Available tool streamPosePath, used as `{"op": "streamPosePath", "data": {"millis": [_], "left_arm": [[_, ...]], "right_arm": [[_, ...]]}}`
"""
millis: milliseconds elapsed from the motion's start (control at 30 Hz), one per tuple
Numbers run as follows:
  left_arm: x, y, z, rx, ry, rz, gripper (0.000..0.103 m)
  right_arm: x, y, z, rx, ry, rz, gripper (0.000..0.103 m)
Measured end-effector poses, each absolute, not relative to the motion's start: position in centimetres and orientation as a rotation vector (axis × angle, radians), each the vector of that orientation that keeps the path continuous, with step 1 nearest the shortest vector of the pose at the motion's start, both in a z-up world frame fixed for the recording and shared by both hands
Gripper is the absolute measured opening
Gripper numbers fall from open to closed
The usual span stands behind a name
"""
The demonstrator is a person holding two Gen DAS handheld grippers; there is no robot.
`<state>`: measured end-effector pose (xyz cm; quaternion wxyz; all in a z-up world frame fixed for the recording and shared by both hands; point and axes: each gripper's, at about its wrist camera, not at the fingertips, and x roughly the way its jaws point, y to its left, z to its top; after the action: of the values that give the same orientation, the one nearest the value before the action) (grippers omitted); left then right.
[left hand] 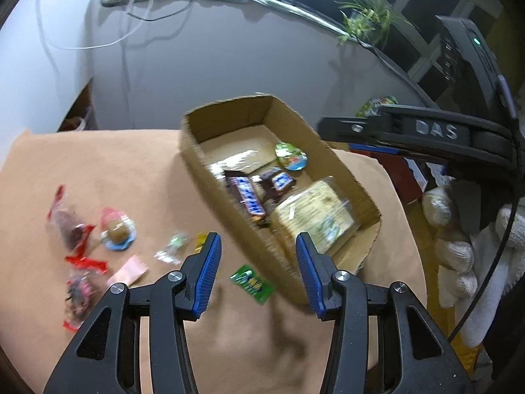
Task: Organize snacks
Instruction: 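Carry the yellow ball candy and black packet over the box, then open both tools to drop the candies into the box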
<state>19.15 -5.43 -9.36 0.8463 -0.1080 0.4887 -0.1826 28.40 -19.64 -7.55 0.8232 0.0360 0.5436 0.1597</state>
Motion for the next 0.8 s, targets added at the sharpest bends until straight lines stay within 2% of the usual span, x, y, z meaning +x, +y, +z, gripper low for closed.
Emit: {"op": "streamPosePath", "data": {"millis": [400, 800], "left_arm": [[14.8, 4.5, -11.5, -0.315, 1.047, -0.193, 0.046], [14.1, 9.0, -13.9, -0.355, 1.069, -0.103, 0.046]], "right_arm": [[25.1, -12.6, -7.1, 0.031, 1.181, 0.526, 0.057], [26.3, -4.4, -10.9, -0.084, 1.296, 0.655, 0.057]]}}
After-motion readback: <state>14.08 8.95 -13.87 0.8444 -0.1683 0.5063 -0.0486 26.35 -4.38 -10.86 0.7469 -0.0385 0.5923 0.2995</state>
